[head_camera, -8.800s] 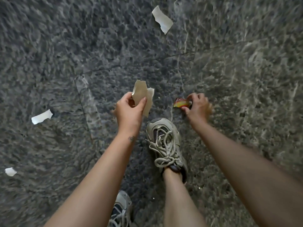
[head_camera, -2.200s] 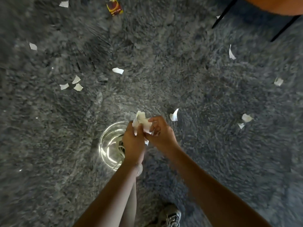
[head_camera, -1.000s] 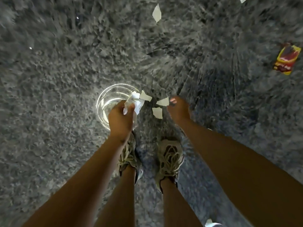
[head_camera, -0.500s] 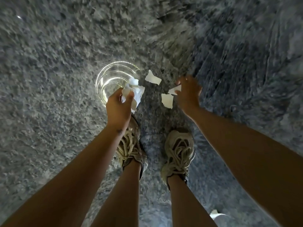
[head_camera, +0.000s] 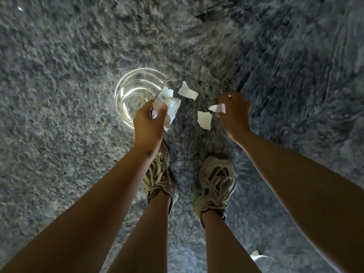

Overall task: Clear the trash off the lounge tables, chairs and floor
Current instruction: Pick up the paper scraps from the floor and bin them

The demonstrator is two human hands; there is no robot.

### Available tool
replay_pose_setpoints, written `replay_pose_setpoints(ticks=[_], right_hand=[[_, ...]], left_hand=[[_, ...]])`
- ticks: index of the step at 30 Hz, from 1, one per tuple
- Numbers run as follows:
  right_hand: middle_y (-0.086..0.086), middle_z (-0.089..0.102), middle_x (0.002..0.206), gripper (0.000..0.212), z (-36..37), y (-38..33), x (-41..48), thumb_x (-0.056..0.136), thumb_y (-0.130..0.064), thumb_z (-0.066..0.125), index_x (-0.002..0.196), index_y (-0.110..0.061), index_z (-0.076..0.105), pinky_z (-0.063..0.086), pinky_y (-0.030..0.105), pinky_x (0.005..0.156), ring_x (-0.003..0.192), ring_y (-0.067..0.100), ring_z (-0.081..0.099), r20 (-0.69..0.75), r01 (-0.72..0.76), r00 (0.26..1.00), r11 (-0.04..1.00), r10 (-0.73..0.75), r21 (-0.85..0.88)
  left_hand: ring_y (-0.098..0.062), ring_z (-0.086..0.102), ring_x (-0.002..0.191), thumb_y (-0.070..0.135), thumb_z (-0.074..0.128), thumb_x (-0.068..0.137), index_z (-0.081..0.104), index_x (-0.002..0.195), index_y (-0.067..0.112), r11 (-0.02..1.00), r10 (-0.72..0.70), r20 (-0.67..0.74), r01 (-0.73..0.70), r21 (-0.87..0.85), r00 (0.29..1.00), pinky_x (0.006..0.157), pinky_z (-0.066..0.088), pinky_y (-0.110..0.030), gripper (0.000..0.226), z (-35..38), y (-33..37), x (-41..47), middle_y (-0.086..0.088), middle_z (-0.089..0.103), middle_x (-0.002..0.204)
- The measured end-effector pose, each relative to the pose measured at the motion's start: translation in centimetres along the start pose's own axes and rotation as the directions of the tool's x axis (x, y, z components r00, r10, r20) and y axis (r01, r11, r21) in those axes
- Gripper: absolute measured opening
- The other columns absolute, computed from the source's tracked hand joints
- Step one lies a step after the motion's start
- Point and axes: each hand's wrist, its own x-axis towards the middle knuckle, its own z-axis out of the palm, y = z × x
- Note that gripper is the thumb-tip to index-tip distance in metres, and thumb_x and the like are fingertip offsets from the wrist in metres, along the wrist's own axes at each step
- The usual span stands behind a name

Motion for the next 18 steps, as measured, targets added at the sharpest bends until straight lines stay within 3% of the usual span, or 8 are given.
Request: replay_pose_setpoints(ticks=[2,4,6,8,11,12,15,18], right_hand=[[0.012,0.060,0.102,0.018,-0.4,0.0,-0.1,0.082,-0.015,0.069,0.095,-0.007,0.059,0.041,0.042,0.084,0.099,0.032,0.053,-0.003,-0.067,0.998,0.986,0.068,0.151],[0.009,0.062,0.088,0.014,-0.9,-0.7,-1.0,0.084,-0.015,0.067,0.088,-0.005,0.058,0.045,0.040,0.081,0.089,0.030,0.057,0.028,-0.203,0.978,0.899,0.209,0.389],[0.004,0.059,0.082,0.014,-0.9,-2.0,-2.2,0.081,-0.010,0.069,0.080,-0.008,0.056,0.047,0.031,0.073,0.080,0.021,0.057,0.065,-0.324,0.933,0.746,0.354,0.582],[0.006,0.059,0.083,0.026,-0.3,-3.8,-3.3,0.076,-0.003,0.073,0.072,-0.015,0.050,0.048,0.025,0.071,0.080,0.017,0.057,0.126,-0.414,0.871,0.569,0.476,0.710],[0.012,0.059,0.101,0.029,1.2,-5.7,-4.3,0.070,0.000,0.076,0.088,-0.006,0.055,0.039,0.001,0.061,0.083,0.017,0.054,0.140,-0.483,0.802,0.493,0.580,0.724],[0.013,0.055,0.110,0.036,1.6,-6.0,-4.3,0.070,0.000,0.077,0.098,-0.003,0.055,0.039,0.003,0.063,0.087,0.018,0.054,0.127,-0.498,0.783,0.491,0.609,0.715],[0.010,0.051,0.118,0.040,2.8,-6.6,-4.0,0.075,-0.004,0.073,0.108,-0.005,0.051,0.043,0.029,0.082,0.098,0.025,0.054,0.093,-0.559,0.747,0.545,0.659,0.625],[0.004,0.060,0.110,0.034,3.1,-7.1,-3.7,0.077,-0.012,0.072,0.105,-0.013,0.053,0.027,0.029,0.090,0.097,0.021,0.057,0.049,-0.626,0.718,0.612,0.695,0.484]], left_hand=[[-0.011,0.055,0.073,0.017,0.055,0.092,0.063,0.087,-0.003,1.000,0.012,-0.003,-0.012,-0.012,1.000,0.069,0.044,-0.024,0.022,-0.1,-0.1,0.0,-0.004,0.062,0.073],[-0.013,0.055,0.074,0.017,0.055,0.092,0.062,0.088,-0.004,1.000,0.017,-0.003,-0.017,-0.023,1.000,0.070,0.044,-0.027,0.023,-0.2,0.0,-0.3,-0.013,0.063,0.079],[-0.011,0.054,0.071,0.018,0.055,0.092,0.063,0.085,0.000,1.000,-0.002,-0.003,0.002,-0.010,1.000,0.066,0.042,-0.021,0.021,-0.2,0.3,-0.6,-0.008,0.063,0.076],[-0.007,0.054,0.069,0.019,0.056,0.091,0.061,0.074,0.017,1.000,-0.027,-0.009,0.027,0.005,1.000,0.063,0.041,-0.015,0.018,-0.3,0.6,-0.8,0.005,0.060,0.070],[-0.005,0.057,0.072,0.020,0.056,0.091,0.056,0.070,0.029,0.998,-0.058,-0.007,0.058,-0.010,0.998,0.067,0.043,-0.019,0.023,-0.1,1.0,-0.9,0.011,0.060,0.070],[-0.003,0.056,0.070,0.020,0.056,0.091,0.056,0.070,0.028,0.998,-0.057,0.000,0.057,-0.022,0.998,0.067,0.043,-0.019,0.022,-0.1,1.1,-0.8,0.011,0.059,0.069],[0.000,0.052,0.066,0.019,0.056,0.092,0.060,0.076,0.019,1.000,-0.028,0.014,0.029,-0.010,0.999,0.067,0.041,-0.020,0.017,0.0,1.0,-0.1,0.010,0.058,0.067],[-0.013,0.056,0.073,0.018,0.056,0.092,0.062,0.083,0.011,0.999,-0.015,0.019,0.015,-0.034,1.000,0.074,0.046,-0.034,0.013,-0.1,0.9,0.4,0.002,0.060,0.072]])
